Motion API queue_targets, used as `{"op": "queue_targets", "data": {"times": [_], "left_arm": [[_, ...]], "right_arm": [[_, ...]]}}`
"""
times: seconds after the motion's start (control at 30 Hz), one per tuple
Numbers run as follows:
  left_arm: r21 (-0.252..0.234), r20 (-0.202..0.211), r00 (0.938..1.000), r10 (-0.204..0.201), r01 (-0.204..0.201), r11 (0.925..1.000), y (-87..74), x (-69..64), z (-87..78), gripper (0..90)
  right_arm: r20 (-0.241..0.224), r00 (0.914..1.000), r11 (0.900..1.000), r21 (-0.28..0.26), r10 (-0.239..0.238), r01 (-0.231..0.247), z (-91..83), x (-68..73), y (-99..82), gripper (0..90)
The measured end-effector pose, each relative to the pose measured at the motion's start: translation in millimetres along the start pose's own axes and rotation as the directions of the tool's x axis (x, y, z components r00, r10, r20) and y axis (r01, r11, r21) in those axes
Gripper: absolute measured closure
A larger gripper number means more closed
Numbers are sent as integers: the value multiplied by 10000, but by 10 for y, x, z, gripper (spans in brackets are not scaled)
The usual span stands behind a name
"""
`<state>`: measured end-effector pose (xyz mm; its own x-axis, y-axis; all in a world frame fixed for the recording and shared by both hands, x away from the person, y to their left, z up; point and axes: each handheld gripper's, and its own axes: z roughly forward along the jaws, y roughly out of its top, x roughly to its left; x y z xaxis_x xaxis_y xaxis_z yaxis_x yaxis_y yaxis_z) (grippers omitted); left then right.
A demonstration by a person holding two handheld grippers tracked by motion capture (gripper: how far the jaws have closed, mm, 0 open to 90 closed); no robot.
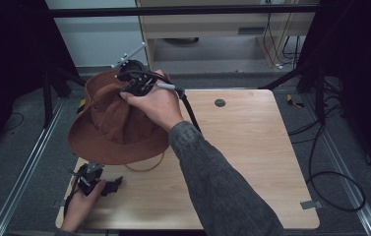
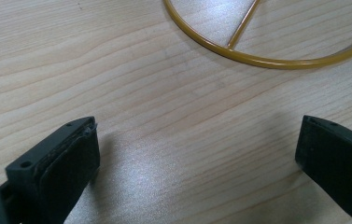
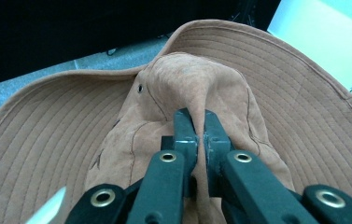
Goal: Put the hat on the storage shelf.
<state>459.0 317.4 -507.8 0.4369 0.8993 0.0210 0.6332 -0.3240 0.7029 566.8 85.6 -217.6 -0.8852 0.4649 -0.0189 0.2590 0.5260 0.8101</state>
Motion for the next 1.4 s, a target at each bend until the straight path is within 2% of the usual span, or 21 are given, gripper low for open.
{"op": "queue_targets", "data": {"times": [0.9, 1.4], "left_arm": [[19, -5, 10000, 12, -12, 10000, 0, 2, -2, 0], [0, -2, 10000, 16, -16, 10000, -1, 1, 0, 0]], "right_arm": [[-133, 9998, 9989, 453, 149, -142, 9, -71, -136, 865], [-169, 9997, 9983, 563, 165, -156, 64, -57, -134, 839]]}}
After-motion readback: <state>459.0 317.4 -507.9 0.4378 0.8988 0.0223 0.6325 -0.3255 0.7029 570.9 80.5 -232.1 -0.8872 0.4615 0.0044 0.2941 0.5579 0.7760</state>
